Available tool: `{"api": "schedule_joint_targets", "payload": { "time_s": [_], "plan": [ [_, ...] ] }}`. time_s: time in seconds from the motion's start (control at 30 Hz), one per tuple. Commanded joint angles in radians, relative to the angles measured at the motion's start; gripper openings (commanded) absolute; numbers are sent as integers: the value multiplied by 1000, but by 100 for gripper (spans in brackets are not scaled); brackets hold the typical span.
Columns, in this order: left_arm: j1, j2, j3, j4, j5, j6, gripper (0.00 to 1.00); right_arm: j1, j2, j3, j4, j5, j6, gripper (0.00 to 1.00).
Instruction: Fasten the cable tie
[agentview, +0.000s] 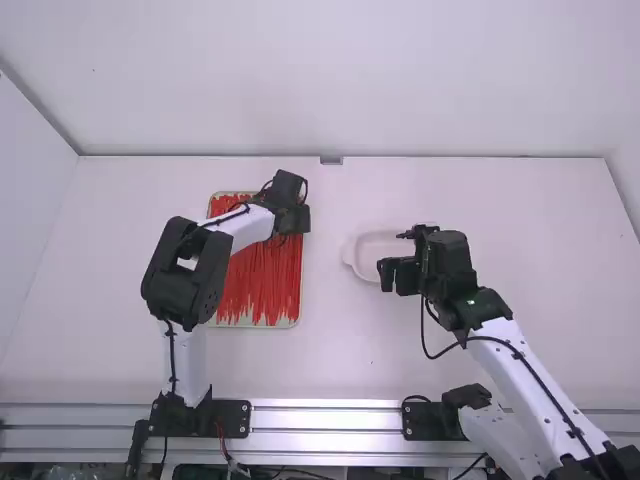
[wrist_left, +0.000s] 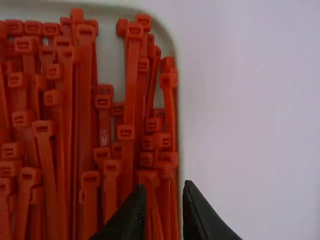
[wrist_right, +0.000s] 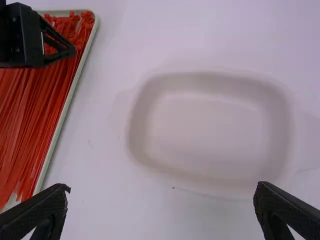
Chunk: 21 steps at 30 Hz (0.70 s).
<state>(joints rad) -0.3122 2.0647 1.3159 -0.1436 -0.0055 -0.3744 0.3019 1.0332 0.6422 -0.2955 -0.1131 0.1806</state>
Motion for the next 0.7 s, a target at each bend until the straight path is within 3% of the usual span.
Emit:
{"api": "schedule_joint_targets", "payload": {
  "time_s": [0.0,0.2,0.67],
  "plan": [
    [3,13,-23,-6,-14,-3,20,6,6,32,-1,0,3,100],
    [4,13,-24,6,-12,-3,15,6,6,32,-4,1,3,100],
    [11,13,-25,19,-12,-4,13,6,6,32,-3,1,3,100]
  ]
}}
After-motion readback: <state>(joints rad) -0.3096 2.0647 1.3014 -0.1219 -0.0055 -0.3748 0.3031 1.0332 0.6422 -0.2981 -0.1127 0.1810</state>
